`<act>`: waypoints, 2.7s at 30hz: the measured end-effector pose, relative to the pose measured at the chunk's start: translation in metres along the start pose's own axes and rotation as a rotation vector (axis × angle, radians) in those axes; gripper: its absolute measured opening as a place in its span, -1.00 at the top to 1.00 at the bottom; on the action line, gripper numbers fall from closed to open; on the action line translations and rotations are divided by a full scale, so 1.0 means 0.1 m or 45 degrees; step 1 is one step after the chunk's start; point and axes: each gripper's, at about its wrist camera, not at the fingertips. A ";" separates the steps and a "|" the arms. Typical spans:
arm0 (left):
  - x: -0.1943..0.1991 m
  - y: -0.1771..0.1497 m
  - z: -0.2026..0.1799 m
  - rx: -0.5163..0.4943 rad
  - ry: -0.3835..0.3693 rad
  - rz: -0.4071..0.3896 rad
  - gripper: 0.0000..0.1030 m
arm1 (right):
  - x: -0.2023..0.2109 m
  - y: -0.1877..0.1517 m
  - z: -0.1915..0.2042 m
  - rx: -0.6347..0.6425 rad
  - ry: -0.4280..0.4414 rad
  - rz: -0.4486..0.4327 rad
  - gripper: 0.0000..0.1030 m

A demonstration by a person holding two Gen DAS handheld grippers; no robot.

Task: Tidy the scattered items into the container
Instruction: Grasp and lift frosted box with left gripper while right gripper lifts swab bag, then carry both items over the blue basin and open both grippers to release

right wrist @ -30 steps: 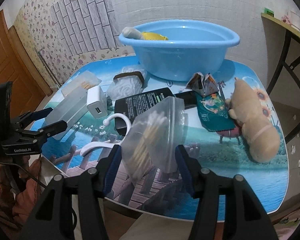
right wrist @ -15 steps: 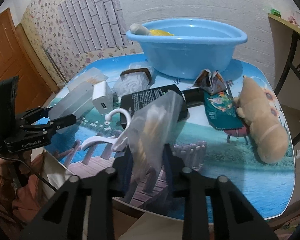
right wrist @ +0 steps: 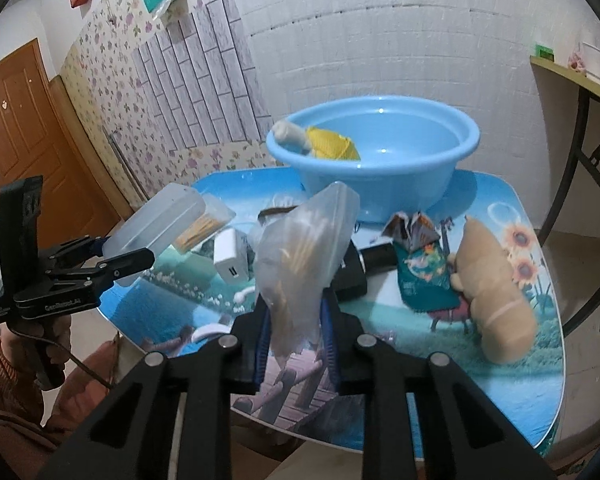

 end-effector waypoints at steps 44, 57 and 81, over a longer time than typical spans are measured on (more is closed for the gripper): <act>-1.34 1.01 -0.97 -0.182 -0.230 0.023 -0.20 | -0.58 0.97 -0.93 -0.145 -0.082 -0.085 0.55; -1.03 0.88 -0.93 -0.176 -0.202 -0.034 -0.56 | -0.62 0.93 -0.90 -0.198 -0.172 -0.100 0.43; -0.63 0.50 -0.44 -0.055 -0.065 -0.010 -0.84 | -0.35 0.53 -0.64 -0.184 -0.226 -0.078 0.06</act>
Point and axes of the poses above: each gripper's, at about its wrist camera, not at the fingertips, and x roughly against the way its jaws point, z to its left, y to its top, and after that the axes turned 11 degrees about -z, right-handed
